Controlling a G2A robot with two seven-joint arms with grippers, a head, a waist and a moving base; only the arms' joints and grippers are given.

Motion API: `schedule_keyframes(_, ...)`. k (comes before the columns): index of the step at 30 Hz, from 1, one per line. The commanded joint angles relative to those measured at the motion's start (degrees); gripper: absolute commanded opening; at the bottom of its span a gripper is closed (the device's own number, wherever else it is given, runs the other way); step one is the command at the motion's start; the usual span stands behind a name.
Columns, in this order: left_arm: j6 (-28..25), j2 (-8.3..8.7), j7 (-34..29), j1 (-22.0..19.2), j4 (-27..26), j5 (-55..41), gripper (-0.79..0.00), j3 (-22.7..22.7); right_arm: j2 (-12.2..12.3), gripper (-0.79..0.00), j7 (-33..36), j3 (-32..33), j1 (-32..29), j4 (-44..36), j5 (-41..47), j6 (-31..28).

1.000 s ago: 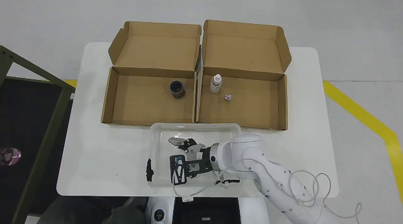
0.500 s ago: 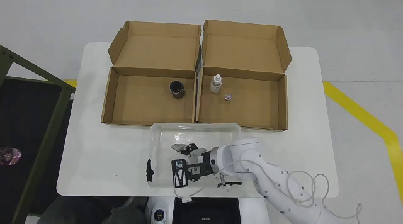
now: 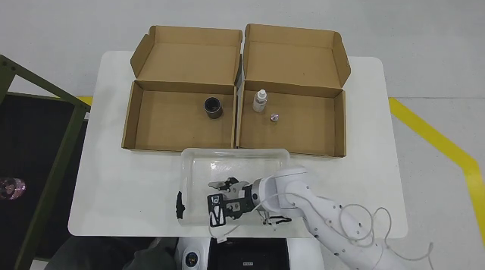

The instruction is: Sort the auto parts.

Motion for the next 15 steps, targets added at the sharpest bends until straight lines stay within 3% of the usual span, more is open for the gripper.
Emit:
schedule_keyframes(1,0.0,0.0,0.0,0.0,0.0,0.0,0.0,0.0,-0.07,-0.394,0.01,-0.37,0.38,0.52,0.02,0.1)
schedule_keyframes(10,0.0,0.0,0.0,0.0,0.0,0.0,0.0,0.0,-0.18,-0.61,0.27,-1.38,1.54,1.25,0.55,-0.03)
schedule_keyframes(12,0.0,0.0,0.0,0.0,0.0,0.0,0.0,0.0,-0.19,-0.683,0.36,-1.54,1.74,1.26,0.76,-0.08)
schedule_keyframes(13,0.0,0.0,0.0,0.0,0.0,0.0,0.0,0.0,-0.19,-0.776,0.33,-1.59,1.85,1.18,0.92,-0.09)
schedule_keyframes(15,0.0,0.0,0.0,0.0,0.0,0.0,0.0,0.0,-0.19,-0.785,0.24,-1.63,2.08,1.02,1.24,-0.15)
